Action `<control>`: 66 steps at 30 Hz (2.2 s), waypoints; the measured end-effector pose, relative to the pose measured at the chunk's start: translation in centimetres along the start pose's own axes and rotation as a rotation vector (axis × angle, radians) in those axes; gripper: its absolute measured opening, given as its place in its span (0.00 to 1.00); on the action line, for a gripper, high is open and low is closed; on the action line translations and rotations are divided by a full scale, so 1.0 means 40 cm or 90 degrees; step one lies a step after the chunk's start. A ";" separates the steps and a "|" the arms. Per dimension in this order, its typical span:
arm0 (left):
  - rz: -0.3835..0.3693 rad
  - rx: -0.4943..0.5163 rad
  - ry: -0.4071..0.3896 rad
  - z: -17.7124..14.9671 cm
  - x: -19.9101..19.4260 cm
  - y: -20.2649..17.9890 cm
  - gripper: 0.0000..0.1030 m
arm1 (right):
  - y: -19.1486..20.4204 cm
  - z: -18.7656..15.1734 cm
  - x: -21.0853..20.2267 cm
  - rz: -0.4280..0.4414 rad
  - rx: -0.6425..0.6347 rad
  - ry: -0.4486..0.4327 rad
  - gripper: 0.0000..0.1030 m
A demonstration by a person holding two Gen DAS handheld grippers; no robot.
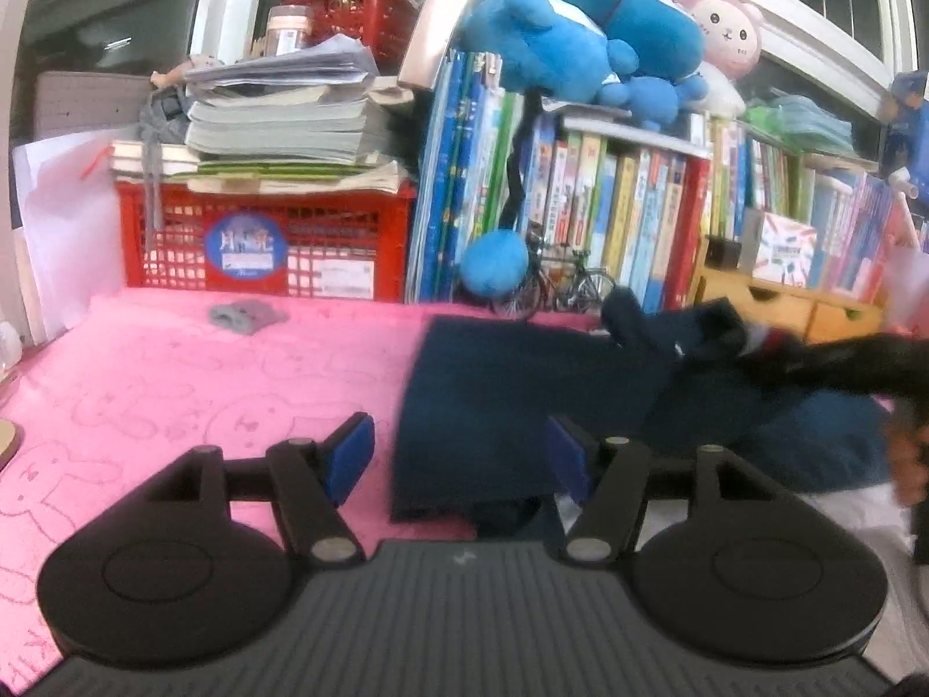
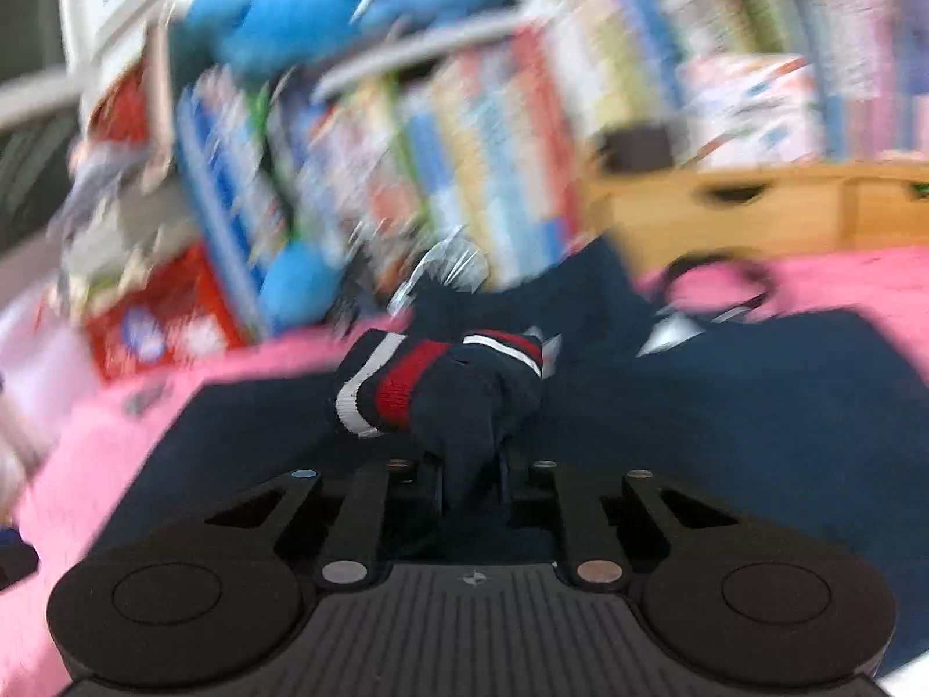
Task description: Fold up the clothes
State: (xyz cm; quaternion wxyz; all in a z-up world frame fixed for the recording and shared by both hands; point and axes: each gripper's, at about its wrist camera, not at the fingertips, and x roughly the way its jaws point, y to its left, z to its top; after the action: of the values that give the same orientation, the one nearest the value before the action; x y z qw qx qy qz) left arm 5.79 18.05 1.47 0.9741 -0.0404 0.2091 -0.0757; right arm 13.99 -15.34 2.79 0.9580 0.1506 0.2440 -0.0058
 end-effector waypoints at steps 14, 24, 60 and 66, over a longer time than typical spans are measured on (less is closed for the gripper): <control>0.041 0.068 0.035 0.006 0.118 -0.066 0.65 | -0.230 -0.011 -0.012 -0.170 0.088 0.002 0.24; 0.092 0.115 0.110 -0.017 0.116 -0.066 0.66 | -0.202 0.043 0.094 -0.201 -0.157 0.021 0.47; 0.084 0.164 0.101 0.133 0.437 -0.180 0.51 | -0.112 0.113 0.119 -0.001 -0.239 0.054 0.48; 0.140 0.187 0.148 0.071 0.514 -0.142 0.54 | -0.107 0.069 0.230 -0.027 -0.293 0.128 0.42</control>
State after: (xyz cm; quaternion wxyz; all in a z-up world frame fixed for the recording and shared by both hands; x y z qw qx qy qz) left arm 24.75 9.19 -3.57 0.9412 0.1345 0.3099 -0.0027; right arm 23.01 -19.65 -0.43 0.9375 -0.0769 0.3363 0.0451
